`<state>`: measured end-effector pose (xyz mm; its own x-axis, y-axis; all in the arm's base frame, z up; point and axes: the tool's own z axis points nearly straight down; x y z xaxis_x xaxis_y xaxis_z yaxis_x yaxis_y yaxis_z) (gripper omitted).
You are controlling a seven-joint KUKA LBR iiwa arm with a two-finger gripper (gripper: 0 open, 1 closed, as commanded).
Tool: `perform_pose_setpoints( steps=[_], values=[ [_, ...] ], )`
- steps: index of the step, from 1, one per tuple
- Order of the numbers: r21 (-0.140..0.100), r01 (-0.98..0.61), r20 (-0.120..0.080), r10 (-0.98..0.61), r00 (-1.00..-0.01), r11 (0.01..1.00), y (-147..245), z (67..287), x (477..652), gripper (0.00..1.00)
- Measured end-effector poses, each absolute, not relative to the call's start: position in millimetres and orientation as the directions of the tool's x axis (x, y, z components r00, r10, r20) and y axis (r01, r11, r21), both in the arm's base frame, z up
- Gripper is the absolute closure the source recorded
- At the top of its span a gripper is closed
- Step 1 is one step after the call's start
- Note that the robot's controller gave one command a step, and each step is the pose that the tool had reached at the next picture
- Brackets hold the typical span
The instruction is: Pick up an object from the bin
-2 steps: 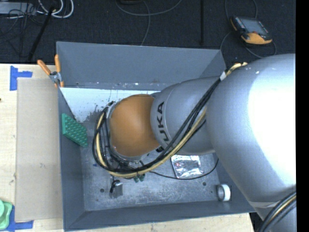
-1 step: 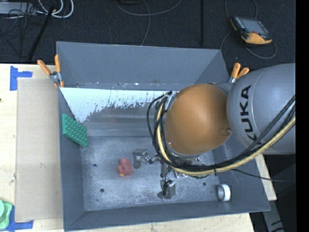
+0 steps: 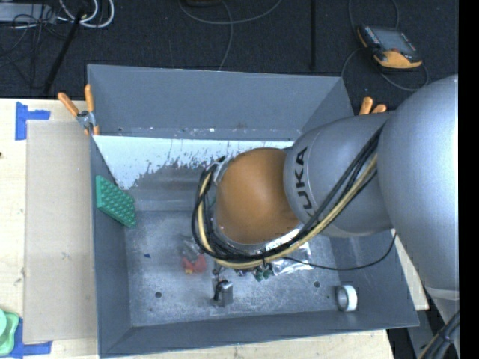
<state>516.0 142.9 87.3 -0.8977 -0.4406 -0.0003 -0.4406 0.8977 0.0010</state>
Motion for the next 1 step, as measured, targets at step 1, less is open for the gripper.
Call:
perform_pose_setpoints(
  steps=[1],
  values=[
    [0.001,-0.522,-0.018,-0.522,-0.853,0.853,142.9,74.0,550.8,0.00]
  ],
)
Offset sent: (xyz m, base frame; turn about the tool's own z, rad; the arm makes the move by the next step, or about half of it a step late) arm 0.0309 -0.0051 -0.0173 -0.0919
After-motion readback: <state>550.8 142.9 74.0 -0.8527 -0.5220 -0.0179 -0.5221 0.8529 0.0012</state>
